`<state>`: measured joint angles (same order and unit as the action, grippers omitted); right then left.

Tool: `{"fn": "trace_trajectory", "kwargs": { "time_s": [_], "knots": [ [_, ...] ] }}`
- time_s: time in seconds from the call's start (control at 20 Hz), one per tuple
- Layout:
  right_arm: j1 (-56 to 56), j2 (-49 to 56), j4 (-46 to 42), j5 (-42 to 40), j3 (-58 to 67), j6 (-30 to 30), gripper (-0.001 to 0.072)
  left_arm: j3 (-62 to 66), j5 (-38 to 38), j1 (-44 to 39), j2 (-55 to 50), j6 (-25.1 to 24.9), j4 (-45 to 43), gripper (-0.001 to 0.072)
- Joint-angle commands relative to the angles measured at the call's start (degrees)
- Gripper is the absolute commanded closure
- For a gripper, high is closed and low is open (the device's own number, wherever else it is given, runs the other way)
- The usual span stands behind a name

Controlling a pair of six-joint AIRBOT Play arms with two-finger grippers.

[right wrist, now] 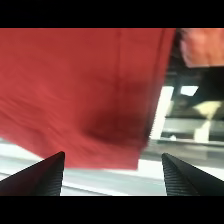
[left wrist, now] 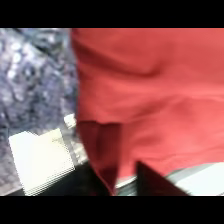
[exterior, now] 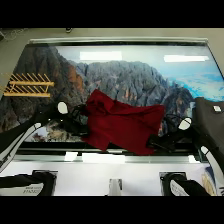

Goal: Fold the shirts.

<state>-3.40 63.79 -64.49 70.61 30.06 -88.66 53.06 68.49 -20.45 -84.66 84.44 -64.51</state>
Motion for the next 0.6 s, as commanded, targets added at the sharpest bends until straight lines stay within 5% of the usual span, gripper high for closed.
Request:
{"fn": "trace_trajectory", "kwargs": {
  "time_s": [0.0,0.05,0.25,0.3,0.35,0.55],
  "knots": [
    [0.02,0.02,4.63,-4.02,-2.67,-0.24,0.0074,0.02,-0.28,-0.04,-0.39,0.24,0.11,0.0577],
    [0.04,0.02,5.51,-4.72,-3.21,-0.26,0.0109,0.02,0.28,-0.04,-0.37,0.22,0.31,0.0672],
    [0.04,0.02,10.14,-9.44,-5.07,-2.03,0.0254,0.24,0.96,-0.04,1.60,0.20,0.22,0.0674],
    [0.04,0.02,11.23,-10.32,-5.03,-1.97,0.0557,0.72,0.96,-0.04,2.69,0.22,-0.17,0.0674],
    [0.02,0.02,12.72,-10.49,-4.61,-1.18,0.0683,1.53,0.96,-0.02,4.15,0.22,-0.55,0.0674],
    [0.02,-1.49,14.62,-3.41,5.81,10.25,0.0684,10.08,1.16,0.09,12.31,0.35,-7.48,0.0675]
  ]
}}
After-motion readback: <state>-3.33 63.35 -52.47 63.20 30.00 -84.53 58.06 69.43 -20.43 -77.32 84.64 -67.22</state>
